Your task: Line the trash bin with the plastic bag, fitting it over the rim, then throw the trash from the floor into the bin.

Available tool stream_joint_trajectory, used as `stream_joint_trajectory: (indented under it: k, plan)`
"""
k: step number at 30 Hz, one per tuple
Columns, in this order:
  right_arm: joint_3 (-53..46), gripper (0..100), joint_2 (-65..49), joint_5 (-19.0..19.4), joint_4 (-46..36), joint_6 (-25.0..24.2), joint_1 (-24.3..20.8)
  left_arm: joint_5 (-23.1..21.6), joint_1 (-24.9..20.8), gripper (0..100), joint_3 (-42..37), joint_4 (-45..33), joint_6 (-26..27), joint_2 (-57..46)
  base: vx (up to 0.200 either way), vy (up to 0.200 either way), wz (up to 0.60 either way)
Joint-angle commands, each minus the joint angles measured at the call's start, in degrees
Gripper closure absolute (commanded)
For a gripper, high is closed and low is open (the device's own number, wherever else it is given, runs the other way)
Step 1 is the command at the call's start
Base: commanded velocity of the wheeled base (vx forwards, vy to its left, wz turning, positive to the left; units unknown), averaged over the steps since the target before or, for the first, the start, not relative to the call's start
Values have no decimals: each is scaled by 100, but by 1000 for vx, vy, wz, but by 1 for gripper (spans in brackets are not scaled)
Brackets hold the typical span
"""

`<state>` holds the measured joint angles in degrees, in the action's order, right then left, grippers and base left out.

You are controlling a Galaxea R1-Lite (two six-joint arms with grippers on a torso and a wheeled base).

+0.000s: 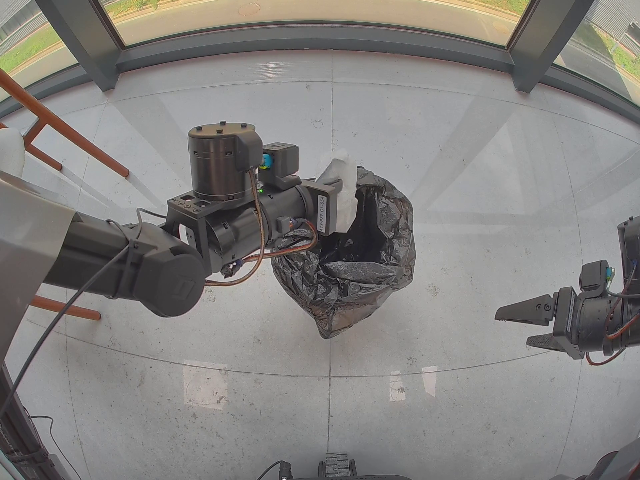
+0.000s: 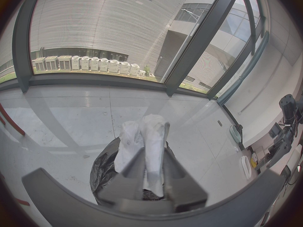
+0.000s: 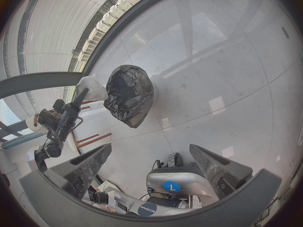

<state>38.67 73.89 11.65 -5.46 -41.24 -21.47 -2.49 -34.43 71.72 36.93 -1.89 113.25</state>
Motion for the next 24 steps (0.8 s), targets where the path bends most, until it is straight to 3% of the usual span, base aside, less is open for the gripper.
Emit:
stream_joint_trajectory:
  k: [1,4,9,15,19,22,24]
  plan:
    - [0,0,-15,-5,1,2,11,-6,-11,0,-53,16,-13,-5,0,0,0]
    - [-61,0,-32,-32,1,20,46,-15,-38,0,-193,-36,-48,-137,0,0,0]
    - [-167,0,-401,12,1,20,468,-6,-55,0,-729,-291,-145,-980,0,0,0]
    - [-562,0,-1025,-14,1,64,600,117,50,0,-1424,-1548,-628,-2729,0,0,0]
    - [-676,0,-1632,4,-34,99,943,732,454,0,-1696,-2172,-883,-3793,0,0,0]
    - [-791,0,-1931,-5,-16,195,1171,917,727,0,-2021,-2260,-892,-4373,0,0,0]
    - [-1019,0,-2405,12,-8,547,1655,1005,1307,0,-2540,-2269,-892,-5217,0,0,0]
